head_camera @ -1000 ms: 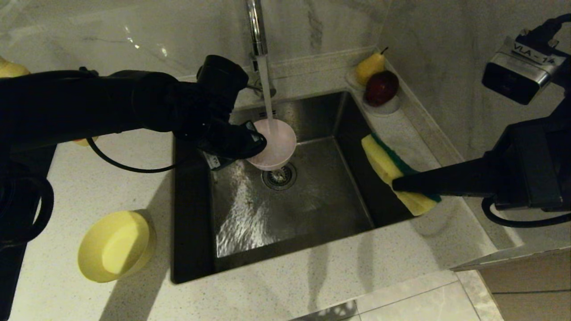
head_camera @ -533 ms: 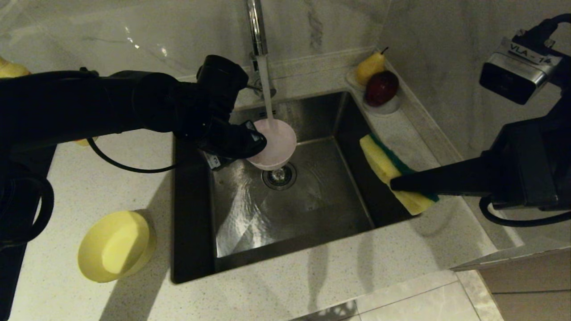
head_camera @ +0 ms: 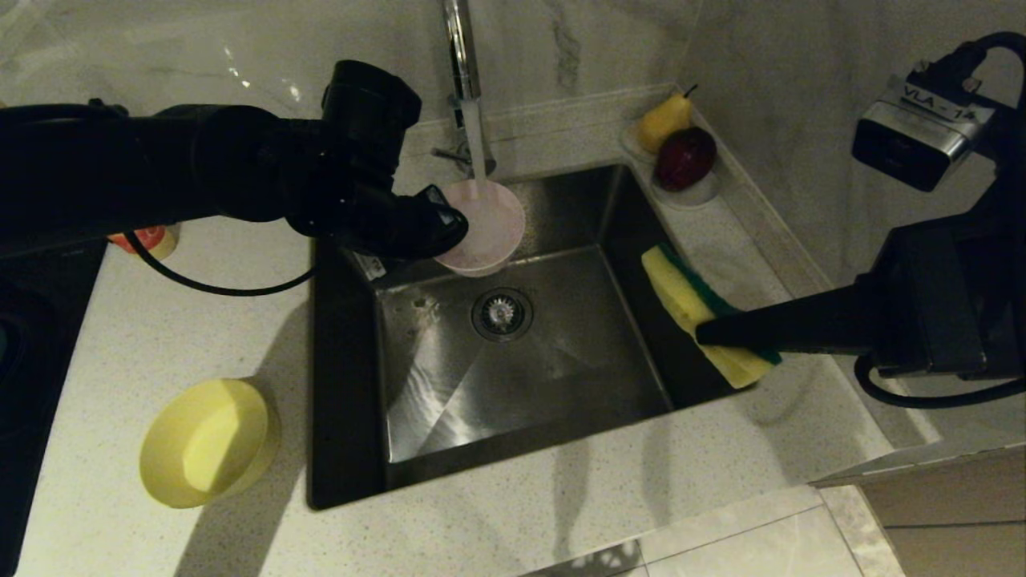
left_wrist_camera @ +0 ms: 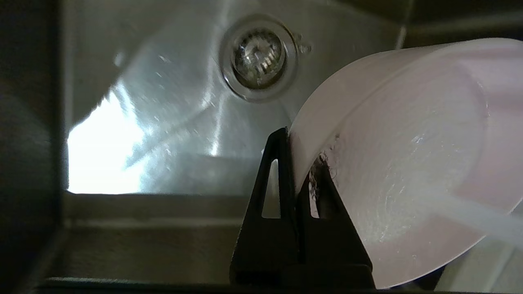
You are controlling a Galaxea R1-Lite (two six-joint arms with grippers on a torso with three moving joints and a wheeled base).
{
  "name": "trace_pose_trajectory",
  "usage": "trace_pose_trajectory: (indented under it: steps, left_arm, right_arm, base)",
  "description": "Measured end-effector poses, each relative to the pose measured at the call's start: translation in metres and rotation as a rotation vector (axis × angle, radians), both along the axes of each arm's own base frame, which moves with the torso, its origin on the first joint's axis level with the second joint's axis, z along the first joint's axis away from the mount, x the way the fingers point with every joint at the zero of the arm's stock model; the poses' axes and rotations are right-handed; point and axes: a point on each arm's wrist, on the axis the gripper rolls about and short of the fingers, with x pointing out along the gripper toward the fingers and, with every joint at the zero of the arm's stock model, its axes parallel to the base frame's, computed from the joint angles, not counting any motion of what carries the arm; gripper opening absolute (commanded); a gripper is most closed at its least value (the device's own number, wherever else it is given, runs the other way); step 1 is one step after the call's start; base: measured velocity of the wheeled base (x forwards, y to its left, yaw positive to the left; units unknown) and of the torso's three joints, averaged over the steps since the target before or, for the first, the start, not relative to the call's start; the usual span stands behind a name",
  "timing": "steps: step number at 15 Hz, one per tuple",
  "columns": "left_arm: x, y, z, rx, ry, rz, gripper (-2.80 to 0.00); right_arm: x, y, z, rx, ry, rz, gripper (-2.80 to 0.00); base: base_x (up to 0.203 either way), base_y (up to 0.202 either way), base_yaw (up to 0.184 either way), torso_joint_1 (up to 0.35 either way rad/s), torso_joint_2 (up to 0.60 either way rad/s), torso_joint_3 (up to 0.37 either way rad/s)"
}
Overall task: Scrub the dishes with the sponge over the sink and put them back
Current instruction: Wash the bowl
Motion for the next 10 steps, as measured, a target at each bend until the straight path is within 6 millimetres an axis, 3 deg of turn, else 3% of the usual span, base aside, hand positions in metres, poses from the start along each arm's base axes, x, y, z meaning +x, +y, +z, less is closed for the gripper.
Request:
trace_pose_trajectory:
  steps: [5, 10]
  left_arm:
    - [-0.013, 0.025, 0.017, 0.043, -0.094, 0.034, -2.8]
    - [-0.035, 0.047, 0.016, 0.188, -0.299, -0.014, -2.8]
  right_arm:
    - [0.0, 0.0, -0.001, -0.001, 0.001, 0.0, -2.8]
    - [0.0, 0.0, -0.001, -0.002, 0.002, 0.001, -2.8]
  base:
    - [0.0, 0.0, 0.0, 0.0, 0.0, 0.0]
    - [0.0, 0.0, 0.0, 0.0, 0.0, 0.0]
